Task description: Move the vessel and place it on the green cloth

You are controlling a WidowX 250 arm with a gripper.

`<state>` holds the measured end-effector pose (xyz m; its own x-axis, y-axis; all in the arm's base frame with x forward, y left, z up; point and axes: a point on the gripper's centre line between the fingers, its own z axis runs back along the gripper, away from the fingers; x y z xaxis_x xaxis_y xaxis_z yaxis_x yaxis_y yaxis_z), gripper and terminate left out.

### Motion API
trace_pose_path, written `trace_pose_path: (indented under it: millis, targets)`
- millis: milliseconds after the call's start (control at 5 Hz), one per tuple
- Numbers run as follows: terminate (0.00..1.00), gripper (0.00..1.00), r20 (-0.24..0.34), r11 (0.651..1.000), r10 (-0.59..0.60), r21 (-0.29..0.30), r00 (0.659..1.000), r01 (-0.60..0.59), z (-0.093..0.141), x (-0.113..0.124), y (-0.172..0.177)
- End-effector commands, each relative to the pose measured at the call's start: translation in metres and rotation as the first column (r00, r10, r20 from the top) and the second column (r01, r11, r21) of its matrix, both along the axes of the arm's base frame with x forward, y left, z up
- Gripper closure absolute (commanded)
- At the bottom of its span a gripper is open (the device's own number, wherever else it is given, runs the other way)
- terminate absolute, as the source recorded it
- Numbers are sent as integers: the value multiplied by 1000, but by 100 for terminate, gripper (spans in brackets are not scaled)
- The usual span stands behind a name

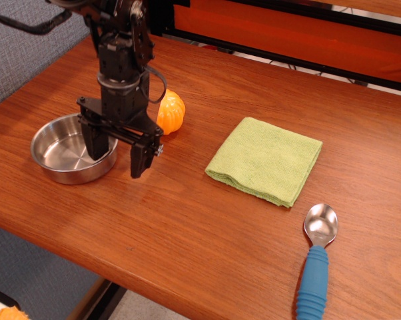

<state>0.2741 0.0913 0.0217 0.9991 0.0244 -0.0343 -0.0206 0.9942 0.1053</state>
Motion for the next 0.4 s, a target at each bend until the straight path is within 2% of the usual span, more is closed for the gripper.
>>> trace_pose_path:
  millis: [0, 200]
  targets:
    - [0, 0, 68, 999, 10, -36, 998, -8, 4, -4, 16]
    - [0, 100, 63, 999, 28, -43, 998, -25, 0, -6, 20]
